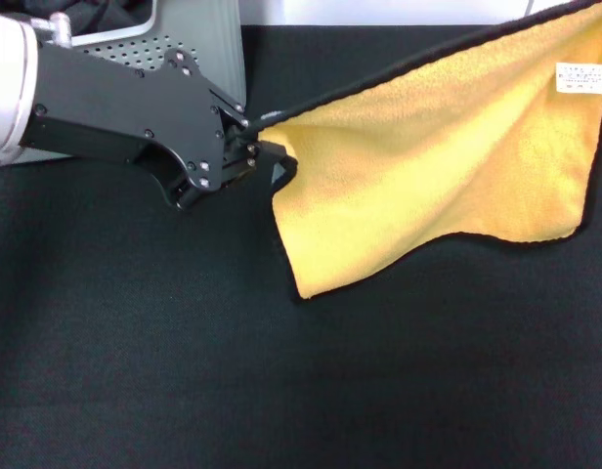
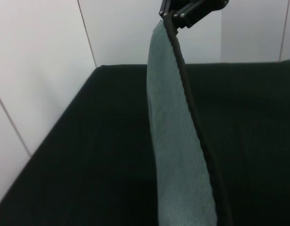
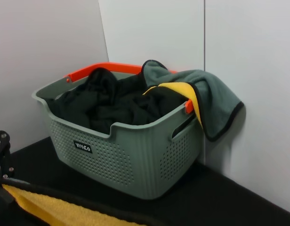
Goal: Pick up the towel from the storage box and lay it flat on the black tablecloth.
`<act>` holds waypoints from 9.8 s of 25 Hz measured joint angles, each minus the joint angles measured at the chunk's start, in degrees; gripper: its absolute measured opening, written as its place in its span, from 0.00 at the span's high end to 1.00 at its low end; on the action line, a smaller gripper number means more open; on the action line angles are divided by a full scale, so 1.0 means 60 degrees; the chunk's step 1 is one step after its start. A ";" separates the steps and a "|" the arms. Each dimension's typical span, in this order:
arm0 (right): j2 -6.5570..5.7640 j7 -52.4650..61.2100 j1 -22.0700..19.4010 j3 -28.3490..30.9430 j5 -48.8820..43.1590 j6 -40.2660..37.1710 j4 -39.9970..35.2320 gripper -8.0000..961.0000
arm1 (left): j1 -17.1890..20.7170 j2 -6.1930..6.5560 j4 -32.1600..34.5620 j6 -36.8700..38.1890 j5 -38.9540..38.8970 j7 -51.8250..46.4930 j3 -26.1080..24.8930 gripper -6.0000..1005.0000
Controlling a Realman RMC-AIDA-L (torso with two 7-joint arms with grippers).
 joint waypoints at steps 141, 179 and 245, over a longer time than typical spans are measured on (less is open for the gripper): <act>0.1011 -0.4979 0.1919 -0.2239 -0.1626 -0.5804 1.1222 0.92 | -0.2568 -0.0925 -0.6736 -0.4051 0.5683 0.5036 0.2053 0.97; 0.0934 -0.4926 0.2349 -0.2230 -0.1665 -0.6751 1.1592 0.91 | -0.1236 -0.0995 -0.5709 -0.6646 0.7143 0.7841 0.3731 0.95; 0.1055 -0.8417 -0.0471 -0.3386 0.2808 -0.0605 0.3703 0.09 | -0.0916 0.0131 -0.8304 0.1629 -0.3508 0.5494 -0.2639 0.30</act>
